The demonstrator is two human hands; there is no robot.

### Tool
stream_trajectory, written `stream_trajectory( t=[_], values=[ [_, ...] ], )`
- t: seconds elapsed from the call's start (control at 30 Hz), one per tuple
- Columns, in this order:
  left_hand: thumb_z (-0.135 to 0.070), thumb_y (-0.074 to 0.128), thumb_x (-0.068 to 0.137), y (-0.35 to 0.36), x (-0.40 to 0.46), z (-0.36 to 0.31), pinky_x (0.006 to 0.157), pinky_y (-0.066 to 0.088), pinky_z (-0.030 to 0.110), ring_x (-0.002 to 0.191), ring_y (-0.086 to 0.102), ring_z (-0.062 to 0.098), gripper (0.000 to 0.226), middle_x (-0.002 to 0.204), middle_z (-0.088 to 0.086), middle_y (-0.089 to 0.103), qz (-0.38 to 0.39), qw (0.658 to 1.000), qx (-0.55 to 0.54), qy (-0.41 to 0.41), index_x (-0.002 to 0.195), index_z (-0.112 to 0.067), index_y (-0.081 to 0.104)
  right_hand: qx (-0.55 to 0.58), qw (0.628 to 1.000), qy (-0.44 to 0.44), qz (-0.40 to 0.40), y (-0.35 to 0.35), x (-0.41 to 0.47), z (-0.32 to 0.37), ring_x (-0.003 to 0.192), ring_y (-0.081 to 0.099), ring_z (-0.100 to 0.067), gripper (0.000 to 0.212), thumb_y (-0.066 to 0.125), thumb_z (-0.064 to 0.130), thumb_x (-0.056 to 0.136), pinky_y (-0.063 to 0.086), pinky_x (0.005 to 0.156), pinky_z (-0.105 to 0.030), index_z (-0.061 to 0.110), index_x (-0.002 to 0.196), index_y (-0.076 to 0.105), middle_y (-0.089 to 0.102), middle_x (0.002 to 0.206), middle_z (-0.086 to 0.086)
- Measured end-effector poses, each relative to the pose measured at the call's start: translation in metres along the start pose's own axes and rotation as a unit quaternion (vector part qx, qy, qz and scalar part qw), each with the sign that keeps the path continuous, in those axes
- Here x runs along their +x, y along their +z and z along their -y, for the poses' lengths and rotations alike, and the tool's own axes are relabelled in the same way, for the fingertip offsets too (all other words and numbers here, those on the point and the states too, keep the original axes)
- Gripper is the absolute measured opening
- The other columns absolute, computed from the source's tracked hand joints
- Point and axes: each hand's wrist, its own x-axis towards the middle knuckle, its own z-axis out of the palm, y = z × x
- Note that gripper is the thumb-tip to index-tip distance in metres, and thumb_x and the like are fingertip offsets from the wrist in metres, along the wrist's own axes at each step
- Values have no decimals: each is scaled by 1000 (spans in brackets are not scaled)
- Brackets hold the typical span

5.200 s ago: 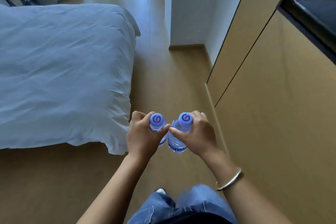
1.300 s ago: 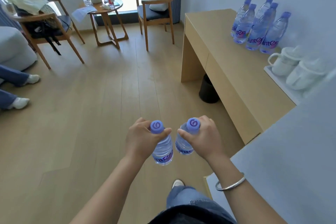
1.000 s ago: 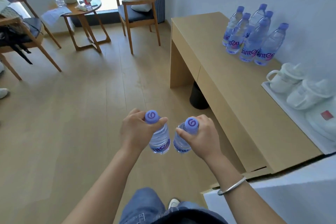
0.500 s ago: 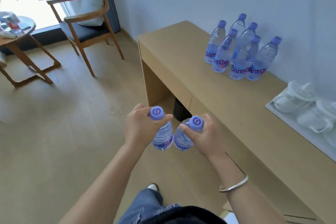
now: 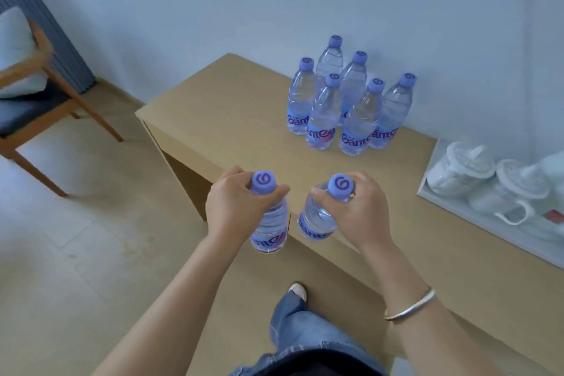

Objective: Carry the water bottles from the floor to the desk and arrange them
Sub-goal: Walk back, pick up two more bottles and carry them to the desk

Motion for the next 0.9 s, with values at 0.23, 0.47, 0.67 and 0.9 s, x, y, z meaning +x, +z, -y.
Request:
stream_trajectory(
  t=[0.23,0.47,0.67,0.9],
  values=[
    [-45,79,64,46,89,-37,62,40,30,64,49,14,32,75,-3,50,55,998,-6,26,70,-16,69,-26,998,9,-60,2,90,-15,83,58,-25,31,79,37,68,47,72,-37,12,79,64,56,80,2],
    [-48,77,66,82,140,-57,60,40,29,62,50,12,28,74,-6,49,97,994,14,39,61,-26,62,-56,996,39,-57,6,142,-22,84,55,-21,34,78,39,68,45,71,-34,9,77,66,58,83,-5],
    [-54,71,70,93,166,-65,51,33,27,61,48,16,43,71,-4,45,100,990,83,55,62,-16,53,-94,986,93,-97,17,155,-26,86,56,-26,36,74,44,72,46,71,-37,11,74,59,57,82,-5],
    [-69,61,66,90,165,-59,62,38,28,78,55,19,51,91,-6,49,209,958,167,106,73,-22,43,-80,968,164,-171,32,144,-18,96,56,-25,35,70,43,76,48,79,-36,14,94,62,62,96,-4]
  ],
)
